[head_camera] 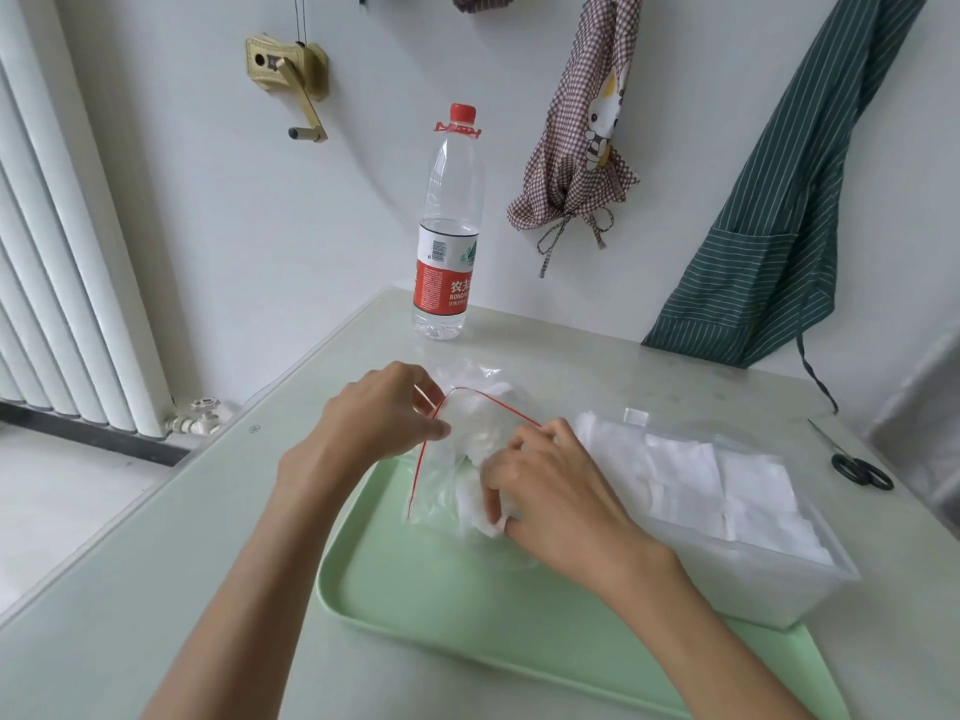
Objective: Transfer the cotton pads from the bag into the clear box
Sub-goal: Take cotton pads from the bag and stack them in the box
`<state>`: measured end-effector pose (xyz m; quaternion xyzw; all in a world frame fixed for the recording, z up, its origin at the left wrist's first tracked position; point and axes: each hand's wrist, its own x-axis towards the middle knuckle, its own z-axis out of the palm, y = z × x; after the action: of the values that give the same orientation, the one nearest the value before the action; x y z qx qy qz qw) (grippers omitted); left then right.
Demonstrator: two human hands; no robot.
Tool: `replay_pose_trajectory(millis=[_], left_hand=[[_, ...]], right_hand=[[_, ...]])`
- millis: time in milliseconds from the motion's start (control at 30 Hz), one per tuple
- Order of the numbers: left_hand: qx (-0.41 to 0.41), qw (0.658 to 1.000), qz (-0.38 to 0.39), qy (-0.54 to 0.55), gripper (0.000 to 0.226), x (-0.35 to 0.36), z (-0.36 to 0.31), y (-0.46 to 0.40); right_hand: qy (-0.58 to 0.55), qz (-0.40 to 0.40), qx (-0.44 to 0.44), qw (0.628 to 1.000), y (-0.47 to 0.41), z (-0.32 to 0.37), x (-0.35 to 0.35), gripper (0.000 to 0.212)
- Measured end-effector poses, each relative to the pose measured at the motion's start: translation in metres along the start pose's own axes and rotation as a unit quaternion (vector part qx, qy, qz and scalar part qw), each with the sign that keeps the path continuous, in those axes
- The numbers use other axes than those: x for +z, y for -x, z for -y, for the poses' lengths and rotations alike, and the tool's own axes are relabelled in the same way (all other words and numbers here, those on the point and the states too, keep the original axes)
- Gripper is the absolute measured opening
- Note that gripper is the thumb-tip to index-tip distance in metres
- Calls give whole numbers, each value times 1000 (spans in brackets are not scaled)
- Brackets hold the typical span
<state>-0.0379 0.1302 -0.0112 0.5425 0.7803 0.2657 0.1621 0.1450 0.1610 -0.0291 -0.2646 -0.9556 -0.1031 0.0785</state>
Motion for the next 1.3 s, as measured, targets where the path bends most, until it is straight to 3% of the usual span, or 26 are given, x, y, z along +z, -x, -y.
replay_pose_trajectory(millis=[100, 200, 300, 433, 533, 633, 733, 800, 900, 1000, 1167, 1300], left_hand=[[1, 1000, -5, -1, 23, 1, 3, -3], [9, 999, -23, 21, 28, -1, 4, -2], [39, 995, -58, 72, 32, -9, -3, 1], [110, 965, -122, 206, 21, -20, -31, 15], [154, 952, -13, 265, 38, -18, -57, 31], [190, 954, 91, 212, 52, -4, -69, 38], [219, 952, 96, 192, 47, 6, -71, 37], [242, 948, 94, 186, 37, 9, -71, 36], [263, 938, 88, 207, 10, 13, -75, 37], [264, 935, 51, 232, 20, 20, -76, 34], [248, 935, 29, 253, 19, 31, -96, 28], [239, 923, 61, 294, 19, 32, -133, 15]], right_hand=[[-26, -26, 2, 999, -2, -2, -3, 36], [-98, -110, 12, 989, 8, -7, -5, 61], [-224, -172, 53, 958, 21, -13, -9, 59], [-492, -185, 159, 836, 36, -16, -27, 39], [-633, -102, 239, 729, 46, -25, -40, 41], [-684, -72, 256, 680, 54, -31, -45, 51], [-685, -98, 270, 670, 58, -37, -49, 58], [-666, -103, 283, 683, 60, -41, -50, 56], [-625, -54, 273, 729, 63, -45, -50, 42], [-564, -37, 288, 773, 69, -55, -54, 33], [-682, -128, 272, 666, 77, -73, -63, 36], [-594, -304, 318, 674, 78, -78, -67, 34]])
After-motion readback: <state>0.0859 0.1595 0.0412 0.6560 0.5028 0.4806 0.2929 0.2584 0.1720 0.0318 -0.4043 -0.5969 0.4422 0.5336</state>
